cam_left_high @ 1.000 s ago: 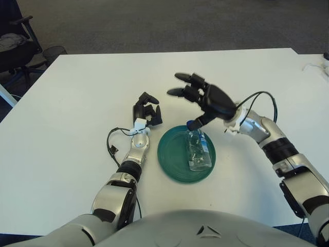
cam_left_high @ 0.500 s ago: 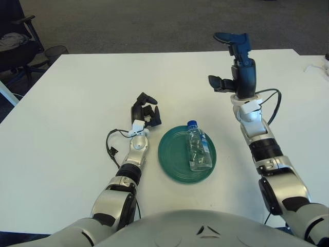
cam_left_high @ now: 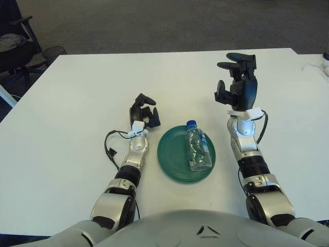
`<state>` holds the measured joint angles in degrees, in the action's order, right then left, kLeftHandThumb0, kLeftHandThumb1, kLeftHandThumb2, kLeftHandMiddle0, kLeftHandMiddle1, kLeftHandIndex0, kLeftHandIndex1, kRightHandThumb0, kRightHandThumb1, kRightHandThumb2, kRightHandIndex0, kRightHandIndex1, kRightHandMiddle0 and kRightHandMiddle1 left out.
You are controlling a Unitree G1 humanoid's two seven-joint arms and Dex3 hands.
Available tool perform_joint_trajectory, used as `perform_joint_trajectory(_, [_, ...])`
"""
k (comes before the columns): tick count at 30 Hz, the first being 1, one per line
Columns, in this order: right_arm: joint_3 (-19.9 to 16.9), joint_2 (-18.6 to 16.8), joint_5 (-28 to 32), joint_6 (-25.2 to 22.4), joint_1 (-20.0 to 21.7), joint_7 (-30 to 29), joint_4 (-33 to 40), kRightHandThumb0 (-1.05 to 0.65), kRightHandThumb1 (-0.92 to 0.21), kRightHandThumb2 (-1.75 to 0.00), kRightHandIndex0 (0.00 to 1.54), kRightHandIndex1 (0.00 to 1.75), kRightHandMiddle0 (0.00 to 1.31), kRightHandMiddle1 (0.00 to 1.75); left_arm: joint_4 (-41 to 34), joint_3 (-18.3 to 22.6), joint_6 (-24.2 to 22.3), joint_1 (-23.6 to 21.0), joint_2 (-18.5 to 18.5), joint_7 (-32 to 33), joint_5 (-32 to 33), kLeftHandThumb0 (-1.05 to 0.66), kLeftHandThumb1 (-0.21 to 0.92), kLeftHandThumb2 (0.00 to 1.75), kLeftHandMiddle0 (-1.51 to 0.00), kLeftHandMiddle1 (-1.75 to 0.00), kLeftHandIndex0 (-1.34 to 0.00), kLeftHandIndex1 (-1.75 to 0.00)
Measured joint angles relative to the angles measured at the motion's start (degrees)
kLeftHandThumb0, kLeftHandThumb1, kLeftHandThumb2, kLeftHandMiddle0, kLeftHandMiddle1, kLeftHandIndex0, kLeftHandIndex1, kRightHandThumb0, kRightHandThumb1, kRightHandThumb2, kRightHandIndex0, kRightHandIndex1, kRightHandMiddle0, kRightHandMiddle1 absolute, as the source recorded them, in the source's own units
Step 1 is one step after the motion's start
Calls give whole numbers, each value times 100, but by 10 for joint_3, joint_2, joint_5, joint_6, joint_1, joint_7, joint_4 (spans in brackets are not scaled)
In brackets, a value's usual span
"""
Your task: Put the bottle into the plate.
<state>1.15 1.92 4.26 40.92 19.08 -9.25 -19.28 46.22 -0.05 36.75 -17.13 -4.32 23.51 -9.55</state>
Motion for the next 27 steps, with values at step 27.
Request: perform_joint_trajectory(27, [-26,-48,-14,-31,-25,9,35,34,-88,-51,27,168,10,147,-35,-7,-28,21,2,-1,-10,-56,10,158,-133,-175,-79,-175])
